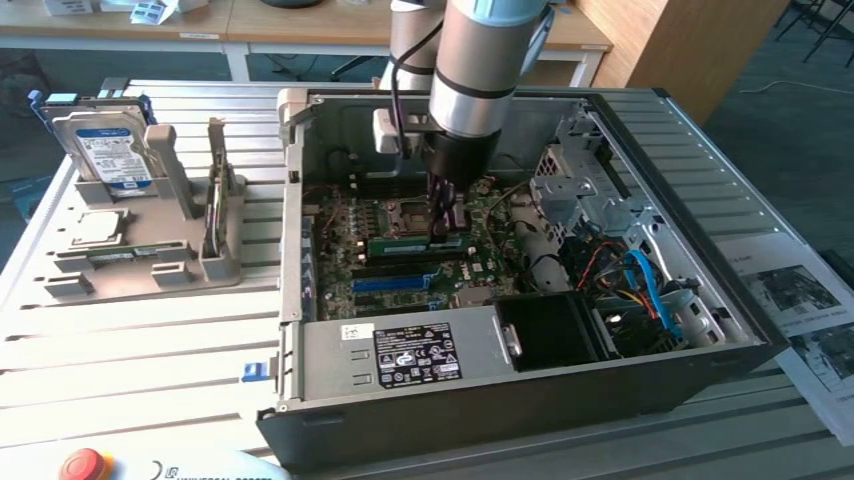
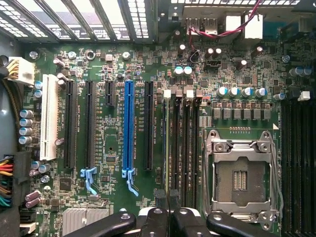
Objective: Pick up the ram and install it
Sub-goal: 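Insert the ram into the slot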
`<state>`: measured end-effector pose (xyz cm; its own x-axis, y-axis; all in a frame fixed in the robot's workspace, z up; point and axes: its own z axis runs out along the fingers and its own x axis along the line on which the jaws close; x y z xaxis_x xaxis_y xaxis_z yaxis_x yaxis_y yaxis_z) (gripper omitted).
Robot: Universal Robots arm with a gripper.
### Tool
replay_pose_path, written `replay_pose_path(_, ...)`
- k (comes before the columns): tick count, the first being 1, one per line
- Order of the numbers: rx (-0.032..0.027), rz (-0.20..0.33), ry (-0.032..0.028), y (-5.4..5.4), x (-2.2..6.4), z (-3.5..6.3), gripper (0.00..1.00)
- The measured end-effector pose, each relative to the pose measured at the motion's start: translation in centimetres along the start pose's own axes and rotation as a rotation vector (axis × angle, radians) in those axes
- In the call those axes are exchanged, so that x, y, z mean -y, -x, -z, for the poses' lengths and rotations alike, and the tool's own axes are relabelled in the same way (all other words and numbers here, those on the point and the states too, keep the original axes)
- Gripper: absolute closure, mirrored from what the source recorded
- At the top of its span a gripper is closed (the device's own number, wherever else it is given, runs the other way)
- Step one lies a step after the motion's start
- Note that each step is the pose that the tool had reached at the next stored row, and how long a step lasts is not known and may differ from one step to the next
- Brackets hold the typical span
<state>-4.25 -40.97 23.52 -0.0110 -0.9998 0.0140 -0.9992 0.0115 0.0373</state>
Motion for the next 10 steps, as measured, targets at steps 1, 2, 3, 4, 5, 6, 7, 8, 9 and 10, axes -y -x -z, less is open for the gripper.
replay_pose_path(1,-0.0001,0.000,0.0000,0.00,0.00,-0.04,0.89)
replay_pose_path(2,-0.0002,0.000,0.0001,0.00,0.00,-0.06,0.89)
replay_pose_path(3,-0.0004,0.000,0.0001,0.00,0.00,-0.06,0.89)
replay_pose_path(4,-0.0004,0.000,0.0001,0.00,0.00,-0.06,0.89)
replay_pose_path(5,-0.0002,0.000,0.0001,0.00,0.00,-0.07,0.89)
replay_pose_path(6,0.0000,0.000,0.0000,0.00,0.00,-0.08,0.89)
replay_pose_path(7,0.0002,0.000,-0.0001,0.02,0.00,-0.09,0.89)
replay_pose_path(8,0.0002,0.000,-0.0001,0.03,0.00,-0.09,0.89)
replay_pose_path(9,0.0000,0.000,0.0000,0.05,0.00,-0.08,0.89)
replay_pose_path(10,0.0000,0.000,0.0000,0.06,0.00,-0.08,0.89)
